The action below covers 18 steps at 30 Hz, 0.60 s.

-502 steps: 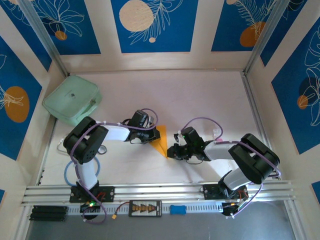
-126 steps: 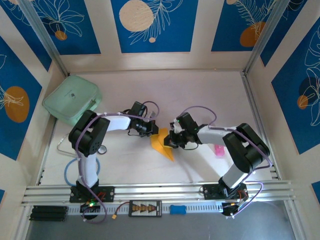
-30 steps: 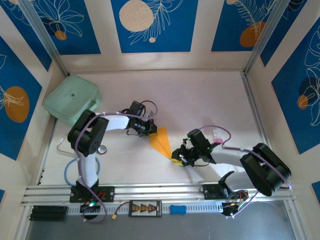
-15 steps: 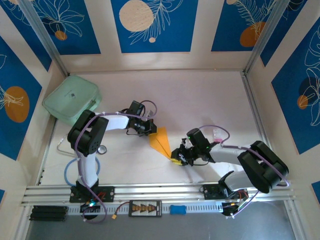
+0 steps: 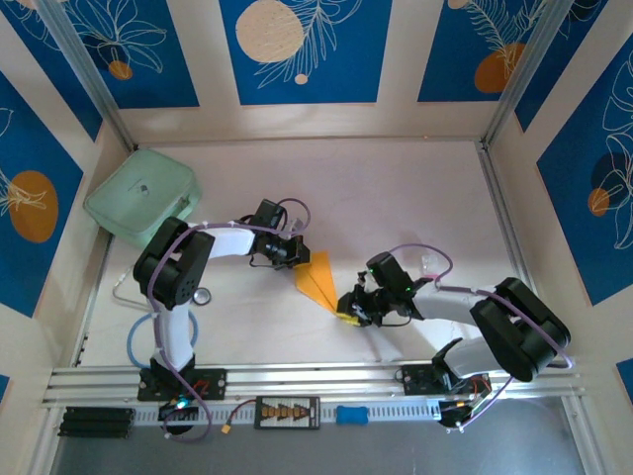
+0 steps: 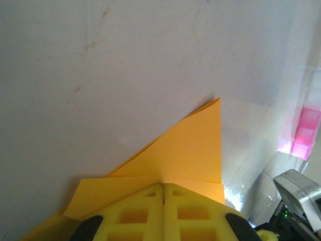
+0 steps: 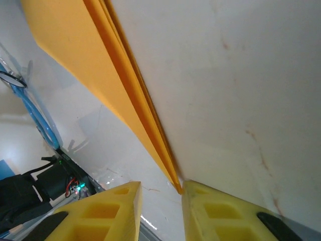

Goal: Fold a paper plane with a square sheet of paper (pick it up from the middle)
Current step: Turn over the paper at the center of the table.

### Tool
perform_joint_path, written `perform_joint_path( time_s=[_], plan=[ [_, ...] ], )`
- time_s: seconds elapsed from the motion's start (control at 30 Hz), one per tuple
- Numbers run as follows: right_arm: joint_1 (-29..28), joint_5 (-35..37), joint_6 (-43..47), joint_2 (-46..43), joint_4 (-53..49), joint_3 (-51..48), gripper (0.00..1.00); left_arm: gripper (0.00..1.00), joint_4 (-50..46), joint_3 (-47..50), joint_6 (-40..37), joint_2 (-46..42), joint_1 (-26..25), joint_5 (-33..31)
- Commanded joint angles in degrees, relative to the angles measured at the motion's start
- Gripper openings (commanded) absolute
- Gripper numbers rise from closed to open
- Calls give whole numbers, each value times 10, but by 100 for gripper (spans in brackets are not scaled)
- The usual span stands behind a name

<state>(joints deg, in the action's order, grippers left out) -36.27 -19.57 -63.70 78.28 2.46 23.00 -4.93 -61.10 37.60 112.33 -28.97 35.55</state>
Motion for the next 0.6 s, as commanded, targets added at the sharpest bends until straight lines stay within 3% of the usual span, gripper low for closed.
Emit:
perform_joint_path(
  time_s=[0.0,0.57],
  plan=[
    [-4,25,19,-8,-64,21,30,1,-32,15,5,10,9,-33],
    [-15,11,13,16,-34,41,29,1,-31,15,7,10,10,-31]
  ],
)
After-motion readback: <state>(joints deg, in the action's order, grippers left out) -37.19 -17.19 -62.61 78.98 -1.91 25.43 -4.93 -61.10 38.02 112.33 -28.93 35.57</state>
